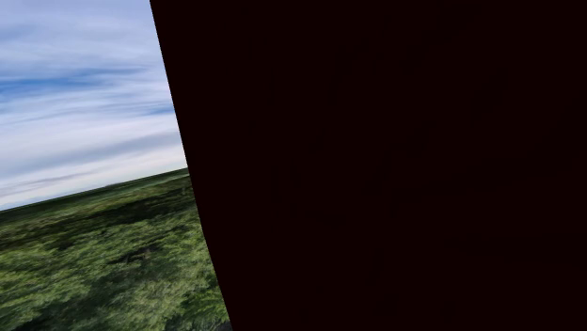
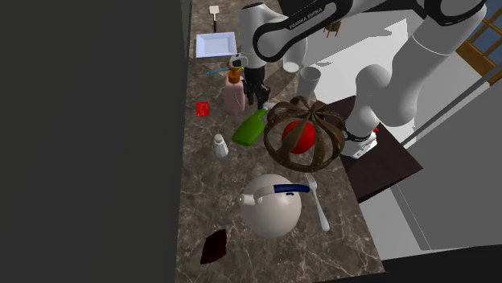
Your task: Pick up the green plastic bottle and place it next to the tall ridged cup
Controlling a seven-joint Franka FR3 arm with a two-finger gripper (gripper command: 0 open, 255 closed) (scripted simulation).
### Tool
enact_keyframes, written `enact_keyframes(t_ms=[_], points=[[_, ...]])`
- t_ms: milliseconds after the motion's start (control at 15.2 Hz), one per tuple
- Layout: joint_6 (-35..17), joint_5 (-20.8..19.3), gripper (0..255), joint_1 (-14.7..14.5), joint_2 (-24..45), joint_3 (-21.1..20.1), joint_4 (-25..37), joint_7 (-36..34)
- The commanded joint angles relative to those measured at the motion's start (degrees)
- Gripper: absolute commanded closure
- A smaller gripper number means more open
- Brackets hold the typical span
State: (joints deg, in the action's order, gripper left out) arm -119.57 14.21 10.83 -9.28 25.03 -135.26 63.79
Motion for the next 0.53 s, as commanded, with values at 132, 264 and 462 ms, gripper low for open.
enact_keyframes(t_ms=[132,264,462], points=[[2.9,-0.7,255,0.7,4.6,0.8,-1.1,0.9],[2.8,0.0,255,0.2,5.7,0.5,-0.1,0.6],[2.1,0.2,255,-0.7,5.4,-0.2,-0.6,-0.8]])
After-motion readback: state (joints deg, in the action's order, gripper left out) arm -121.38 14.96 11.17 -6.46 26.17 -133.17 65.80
